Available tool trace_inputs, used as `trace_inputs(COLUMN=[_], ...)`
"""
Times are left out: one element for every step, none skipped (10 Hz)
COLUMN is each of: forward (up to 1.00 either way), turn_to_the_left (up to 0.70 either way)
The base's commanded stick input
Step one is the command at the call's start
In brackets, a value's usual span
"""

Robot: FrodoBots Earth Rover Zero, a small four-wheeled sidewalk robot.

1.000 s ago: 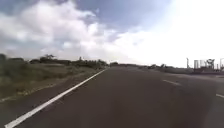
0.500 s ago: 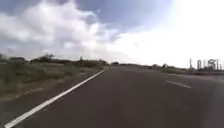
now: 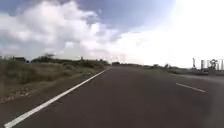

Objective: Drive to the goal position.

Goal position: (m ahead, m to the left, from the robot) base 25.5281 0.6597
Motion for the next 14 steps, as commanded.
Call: trace_inputs(forward=[1.00,1.00,1.00,1.00,1.00,1.00,1.00,1.00,1.00,1.00,1.00,1.00,1.00,1.00], turn_to_the_left=[0.00,0.00,0.00,0.00,0.00,0.00,0.00,0.00,0.00,0.00,0.00,0.00,0.00,0.00])
